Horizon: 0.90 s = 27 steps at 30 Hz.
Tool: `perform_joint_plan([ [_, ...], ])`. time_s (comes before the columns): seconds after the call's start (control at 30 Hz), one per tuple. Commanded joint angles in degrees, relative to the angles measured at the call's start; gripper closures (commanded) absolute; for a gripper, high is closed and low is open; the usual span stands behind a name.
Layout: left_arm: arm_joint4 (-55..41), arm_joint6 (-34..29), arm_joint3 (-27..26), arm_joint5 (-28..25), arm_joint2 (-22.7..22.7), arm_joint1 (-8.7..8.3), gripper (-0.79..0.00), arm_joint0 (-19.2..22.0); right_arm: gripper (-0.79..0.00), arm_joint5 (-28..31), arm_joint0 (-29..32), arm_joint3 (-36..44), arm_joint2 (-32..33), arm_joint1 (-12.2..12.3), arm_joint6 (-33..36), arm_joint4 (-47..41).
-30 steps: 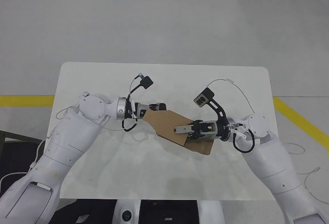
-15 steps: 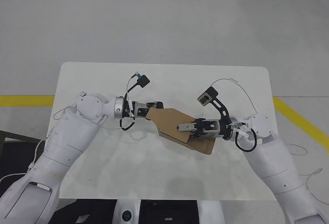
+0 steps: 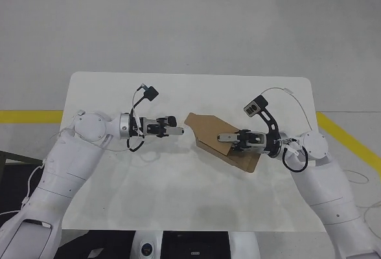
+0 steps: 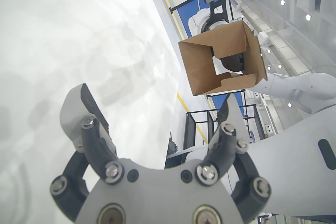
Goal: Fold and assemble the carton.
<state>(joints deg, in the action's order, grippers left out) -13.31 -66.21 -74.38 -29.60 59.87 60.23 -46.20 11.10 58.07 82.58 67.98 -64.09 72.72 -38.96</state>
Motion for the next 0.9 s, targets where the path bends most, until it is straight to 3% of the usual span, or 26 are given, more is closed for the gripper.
perform_joint_plan([
  [0.0, -0.4, -0.2, -1.1, 0.2, -0.3, 0.04, -0.785, -0.3, 0.0, -0.1, 0.1, 0.2, -0.2, 0.0, -0.5, 0.2],
  [0.87, -1.8, 0.0, -1.6, -0.4, -6.5, 2.04, -0.785, 2.8, 0.0, 0.0, -0.4, 1.5, -3.3, -0.8, -1.7, 0.1],
])
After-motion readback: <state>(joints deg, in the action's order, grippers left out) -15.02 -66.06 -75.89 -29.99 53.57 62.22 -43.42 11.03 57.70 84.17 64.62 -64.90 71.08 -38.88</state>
